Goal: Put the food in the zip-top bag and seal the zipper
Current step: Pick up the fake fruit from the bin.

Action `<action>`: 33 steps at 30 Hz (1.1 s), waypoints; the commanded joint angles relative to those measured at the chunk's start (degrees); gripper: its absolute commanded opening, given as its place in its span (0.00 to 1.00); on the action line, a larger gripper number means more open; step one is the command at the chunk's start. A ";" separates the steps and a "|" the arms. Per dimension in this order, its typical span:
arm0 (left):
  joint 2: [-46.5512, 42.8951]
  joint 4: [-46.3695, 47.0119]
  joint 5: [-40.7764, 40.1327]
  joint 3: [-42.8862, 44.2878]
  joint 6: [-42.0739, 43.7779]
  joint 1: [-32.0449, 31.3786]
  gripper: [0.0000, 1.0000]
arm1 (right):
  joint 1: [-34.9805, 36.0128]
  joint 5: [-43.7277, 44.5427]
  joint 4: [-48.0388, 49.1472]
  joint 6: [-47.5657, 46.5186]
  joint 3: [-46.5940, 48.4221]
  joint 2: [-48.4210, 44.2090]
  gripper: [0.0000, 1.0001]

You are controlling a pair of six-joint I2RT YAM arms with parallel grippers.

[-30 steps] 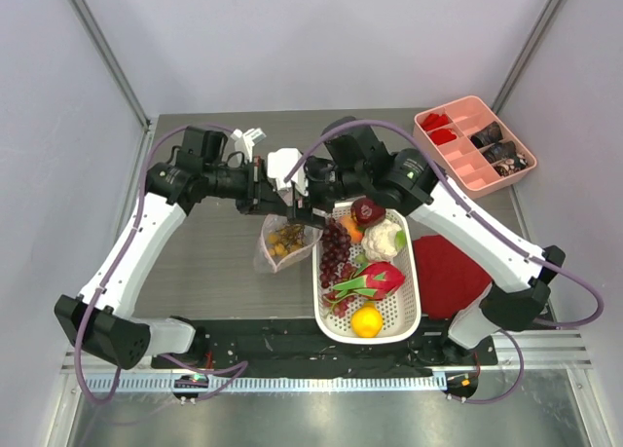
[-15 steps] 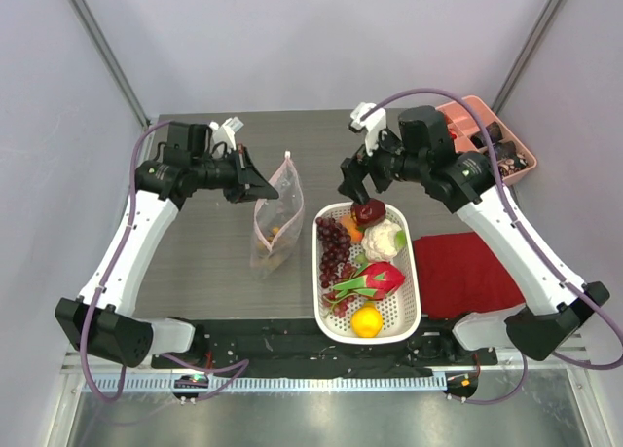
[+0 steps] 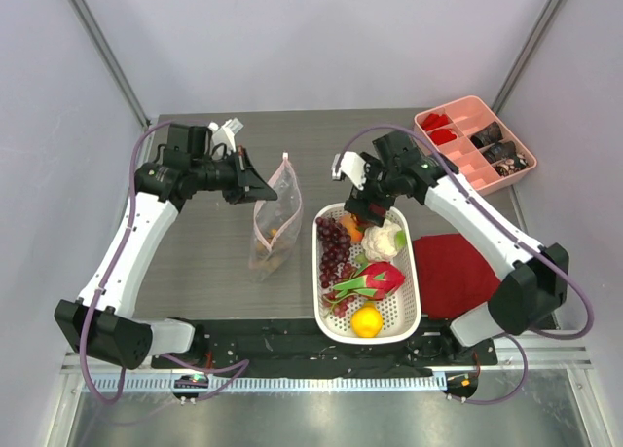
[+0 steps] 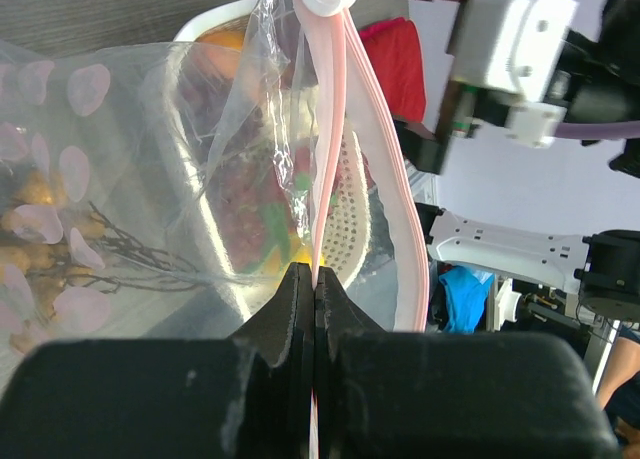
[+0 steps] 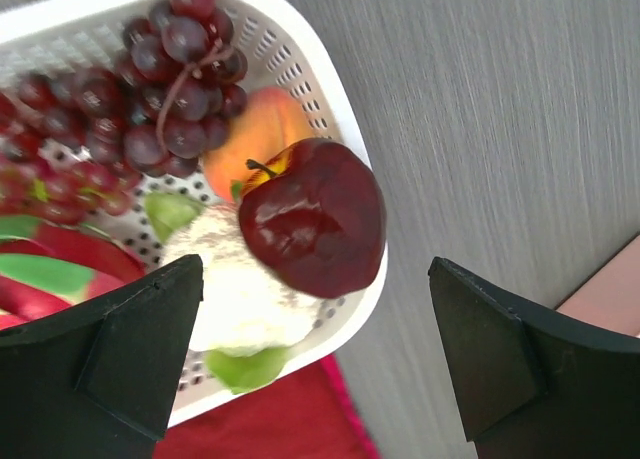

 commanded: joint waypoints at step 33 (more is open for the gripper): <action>-0.19 1.62 0.65 -0.64 2.24 0.15 0.00 | 0.85 -9.03 3.59 13.85 16.30 -4.05 0.48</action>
